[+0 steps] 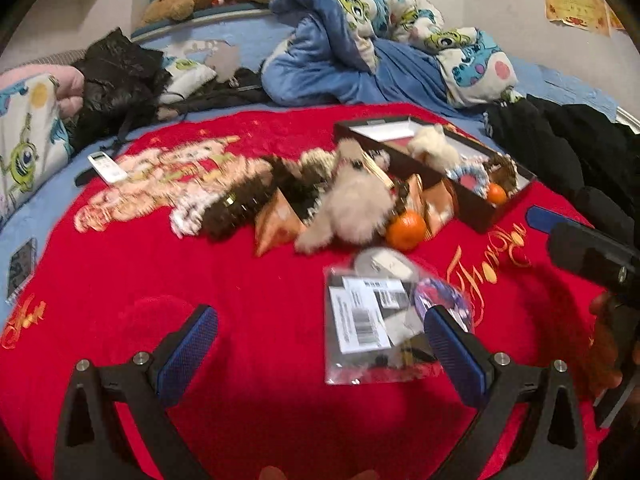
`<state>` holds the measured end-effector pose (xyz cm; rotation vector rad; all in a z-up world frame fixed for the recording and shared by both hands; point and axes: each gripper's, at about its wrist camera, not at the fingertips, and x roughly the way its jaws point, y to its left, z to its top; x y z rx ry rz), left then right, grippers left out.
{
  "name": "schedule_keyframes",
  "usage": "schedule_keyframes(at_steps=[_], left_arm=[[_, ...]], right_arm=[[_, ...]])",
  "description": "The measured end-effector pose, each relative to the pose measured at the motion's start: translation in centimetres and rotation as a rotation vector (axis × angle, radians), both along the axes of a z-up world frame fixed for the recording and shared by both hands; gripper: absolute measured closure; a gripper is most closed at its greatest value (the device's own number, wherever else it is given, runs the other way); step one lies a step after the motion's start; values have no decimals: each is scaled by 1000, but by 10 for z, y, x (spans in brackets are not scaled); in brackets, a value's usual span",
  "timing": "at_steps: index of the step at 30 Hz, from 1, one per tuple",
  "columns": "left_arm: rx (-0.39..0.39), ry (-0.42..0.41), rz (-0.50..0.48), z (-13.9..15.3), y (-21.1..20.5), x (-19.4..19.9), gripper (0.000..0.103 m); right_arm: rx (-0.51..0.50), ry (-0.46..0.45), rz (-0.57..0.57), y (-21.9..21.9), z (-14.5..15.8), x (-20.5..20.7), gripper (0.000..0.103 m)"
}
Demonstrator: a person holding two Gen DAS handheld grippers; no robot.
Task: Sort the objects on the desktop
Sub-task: 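Withdraw both tools from the box back toward the item pile, then grasp the barcode-labelled clear packet with the left tool while the right tool grasps the anime badge packet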
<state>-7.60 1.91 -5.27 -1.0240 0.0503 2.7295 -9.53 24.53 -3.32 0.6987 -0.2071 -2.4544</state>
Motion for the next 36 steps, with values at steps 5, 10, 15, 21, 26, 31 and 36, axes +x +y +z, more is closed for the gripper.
schedule_keyframes(at_steps=[5, 10, 15, 21, 26, 31, 36], left_arm=[[-21, -41, -22, -14, 10, -4, 0], [-37, -62, -67, -23, 23, -8, 0], [-82, -96, -111, -37, 41, -13, 0], [-26, -122, -117, -40, 38, -21, 1], [-21, -108, -120, -40, 38, -19, 17], [-9, -85, -140, -38, 39, -14, 36], [23, -70, -155, -35, 33, -6, 69]], right_arm=[[34, -46, 9, -3, -11, -5, 0], [45, -142, -6, -5, -28, -21, 0], [-8, -202, -9, -2, -36, -32, 0], [-20, -210, 28, -4, -36, -33, 0], [14, -212, 52, -11, -38, -31, 0], [49, -228, 79, -20, -43, -32, 0], [72, -255, 96, -25, -48, -36, 0]])
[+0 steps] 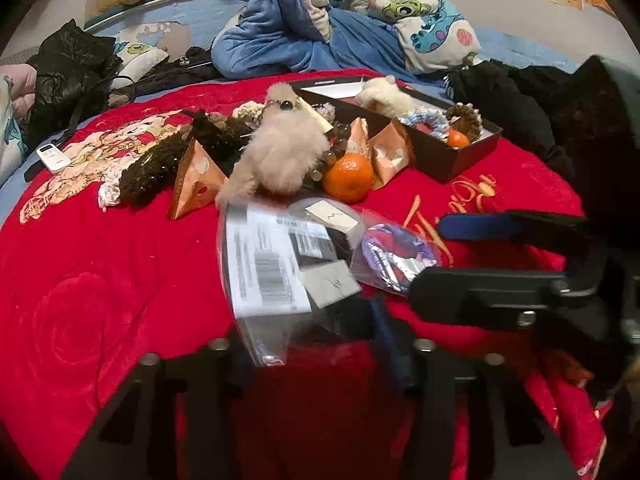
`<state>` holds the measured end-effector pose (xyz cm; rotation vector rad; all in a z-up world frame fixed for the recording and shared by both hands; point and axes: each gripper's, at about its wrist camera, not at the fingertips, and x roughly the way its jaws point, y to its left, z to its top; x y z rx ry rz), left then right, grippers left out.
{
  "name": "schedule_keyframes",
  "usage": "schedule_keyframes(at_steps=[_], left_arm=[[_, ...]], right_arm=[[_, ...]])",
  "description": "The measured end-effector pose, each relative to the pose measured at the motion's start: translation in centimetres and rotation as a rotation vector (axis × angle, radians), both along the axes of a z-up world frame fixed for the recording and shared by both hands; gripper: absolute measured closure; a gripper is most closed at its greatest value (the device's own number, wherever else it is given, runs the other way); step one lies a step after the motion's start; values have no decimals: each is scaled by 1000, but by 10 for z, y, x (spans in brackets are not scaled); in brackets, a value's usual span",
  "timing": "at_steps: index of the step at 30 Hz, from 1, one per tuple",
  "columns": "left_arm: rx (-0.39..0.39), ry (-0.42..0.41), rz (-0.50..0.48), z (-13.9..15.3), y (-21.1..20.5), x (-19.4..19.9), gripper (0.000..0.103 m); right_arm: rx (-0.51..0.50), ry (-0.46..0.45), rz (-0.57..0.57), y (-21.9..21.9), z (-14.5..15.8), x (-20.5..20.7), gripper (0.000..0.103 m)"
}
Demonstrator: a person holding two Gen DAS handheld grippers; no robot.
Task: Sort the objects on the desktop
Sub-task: 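Grasp the barcode-labelled clear packet with the left tool while the right tool grasps the anime badge packet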
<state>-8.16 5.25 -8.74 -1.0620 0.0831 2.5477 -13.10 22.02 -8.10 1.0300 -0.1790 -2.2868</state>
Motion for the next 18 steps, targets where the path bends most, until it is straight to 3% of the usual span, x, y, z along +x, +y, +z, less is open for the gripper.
schedule_keyframes(at_steps=[4, 6, 10, 12, 15, 17, 18], left_arm=[[0, 16, -7, 4, -2, 6, 85], [5, 23, -6, 6, -4, 8, 101], [4, 31, 1, 7, -11, 13, 102], [6, 32, 0, 6, -13, 14, 102], [-2, 37, 0, 6, -11, 15, 102], [-2, 31, -5, 5, -10, 15, 102], [-1, 31, -2, 5, -9, 14, 102]], right_arm=[[21, -6, 2, -4, -2, -1, 0], [25, -5, 5, -5, -2, -1, 0], [48, -7, 5, -7, -4, -1, 0], [74, -7, -3, -10, -6, -2, 5], [108, -8, -25, -10, -7, -3, 33], [106, -17, -24, -9, -9, -5, 57], [105, -17, -23, -9, -9, -5, 57]])
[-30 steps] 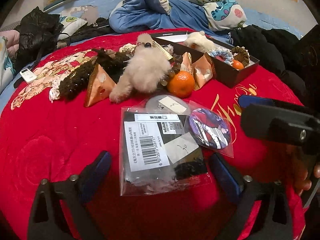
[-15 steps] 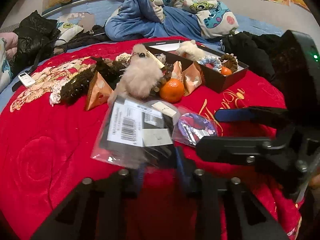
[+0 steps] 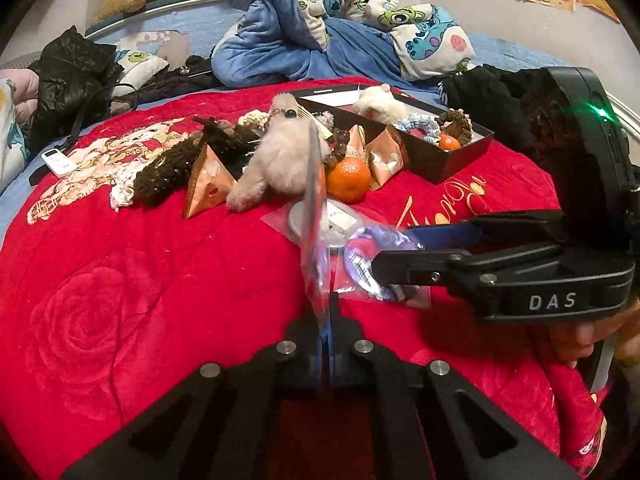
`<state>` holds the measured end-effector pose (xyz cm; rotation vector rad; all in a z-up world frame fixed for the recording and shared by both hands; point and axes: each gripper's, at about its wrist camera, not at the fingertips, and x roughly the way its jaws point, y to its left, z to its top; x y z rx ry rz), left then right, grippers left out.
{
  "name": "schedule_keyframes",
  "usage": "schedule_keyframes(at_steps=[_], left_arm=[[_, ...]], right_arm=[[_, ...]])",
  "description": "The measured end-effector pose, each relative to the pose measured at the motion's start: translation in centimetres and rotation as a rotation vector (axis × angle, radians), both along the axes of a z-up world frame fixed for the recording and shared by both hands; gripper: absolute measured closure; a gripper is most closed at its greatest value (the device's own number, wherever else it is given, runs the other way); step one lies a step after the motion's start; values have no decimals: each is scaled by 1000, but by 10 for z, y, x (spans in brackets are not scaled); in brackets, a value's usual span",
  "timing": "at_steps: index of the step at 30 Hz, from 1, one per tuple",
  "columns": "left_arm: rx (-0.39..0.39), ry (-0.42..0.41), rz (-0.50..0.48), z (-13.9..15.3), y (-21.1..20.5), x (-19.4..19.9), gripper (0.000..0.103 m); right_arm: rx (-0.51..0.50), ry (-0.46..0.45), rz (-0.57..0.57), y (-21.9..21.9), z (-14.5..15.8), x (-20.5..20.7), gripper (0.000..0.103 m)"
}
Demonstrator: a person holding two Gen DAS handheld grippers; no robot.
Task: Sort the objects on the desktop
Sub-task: 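Grasp the barcode-labelled clear packet with the left tool while the right tool grasps the anime badge packet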
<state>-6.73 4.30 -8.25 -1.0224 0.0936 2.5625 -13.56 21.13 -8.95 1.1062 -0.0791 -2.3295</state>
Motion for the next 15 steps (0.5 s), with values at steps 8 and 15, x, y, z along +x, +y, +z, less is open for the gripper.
schedule_keyframes(at_steps=[8, 15], left_arm=[[18, -3, 12, 1, -3, 0, 101], [28, 27, 18, 9, -5, 3, 101]], right_arm=[[-60, 8, -6, 6, 5, 2, 83], [-127, 26, 8, 6, 16, 7, 91]])
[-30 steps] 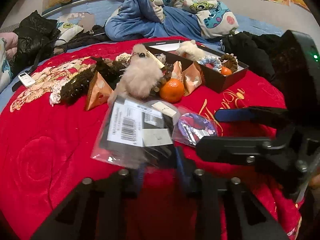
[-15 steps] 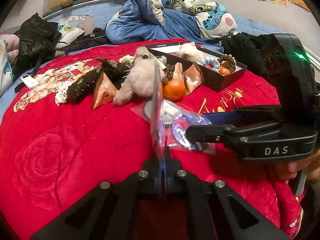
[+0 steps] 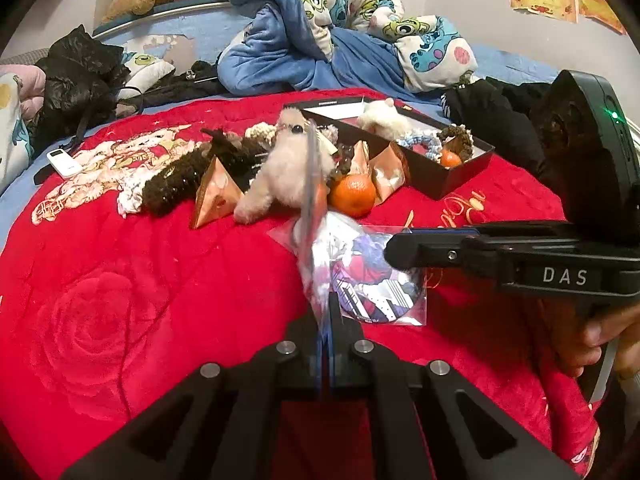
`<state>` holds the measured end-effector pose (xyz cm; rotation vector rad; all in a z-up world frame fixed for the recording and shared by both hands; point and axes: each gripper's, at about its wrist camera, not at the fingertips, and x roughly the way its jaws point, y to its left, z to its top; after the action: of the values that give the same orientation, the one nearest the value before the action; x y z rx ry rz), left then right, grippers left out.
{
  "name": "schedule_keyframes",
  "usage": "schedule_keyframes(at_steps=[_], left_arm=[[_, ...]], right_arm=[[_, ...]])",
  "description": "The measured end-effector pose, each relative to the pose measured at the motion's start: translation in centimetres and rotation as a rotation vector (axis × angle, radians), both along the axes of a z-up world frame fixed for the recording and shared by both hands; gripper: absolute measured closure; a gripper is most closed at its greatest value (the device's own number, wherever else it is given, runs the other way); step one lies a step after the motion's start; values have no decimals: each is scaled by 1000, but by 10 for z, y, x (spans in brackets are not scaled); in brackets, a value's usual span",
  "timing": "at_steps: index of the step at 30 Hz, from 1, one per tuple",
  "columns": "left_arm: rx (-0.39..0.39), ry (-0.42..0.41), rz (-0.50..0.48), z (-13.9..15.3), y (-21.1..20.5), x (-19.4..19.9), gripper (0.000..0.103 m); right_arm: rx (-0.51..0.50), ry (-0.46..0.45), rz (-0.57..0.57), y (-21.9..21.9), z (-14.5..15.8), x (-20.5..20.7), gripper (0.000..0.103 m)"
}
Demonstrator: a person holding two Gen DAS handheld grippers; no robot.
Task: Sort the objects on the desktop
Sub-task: 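Lift both clear packets and carry them toward the black box with both tools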
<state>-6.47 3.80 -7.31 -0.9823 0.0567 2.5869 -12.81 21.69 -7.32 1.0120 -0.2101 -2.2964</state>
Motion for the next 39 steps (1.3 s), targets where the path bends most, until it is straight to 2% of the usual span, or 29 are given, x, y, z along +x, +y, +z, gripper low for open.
schedule_keyframes(at_steps=[12, 17, 28, 39], left_arm=[[29, 20, 17, 11, -6, 4, 101], [49, 24, 15, 17, -3, 3, 101], [78, 48, -42, 29, 35, 4, 101], [77, 37, -159, 29, 100, 14, 101]], right_arm=[[-48, 26, -11, 1, 18, 6, 96], [-66, 31, -43, 16, 22, 6, 96], [-120, 79, -149, 78, 46, 20, 97], [-144, 125, -263, 150, 62, 48, 96]])
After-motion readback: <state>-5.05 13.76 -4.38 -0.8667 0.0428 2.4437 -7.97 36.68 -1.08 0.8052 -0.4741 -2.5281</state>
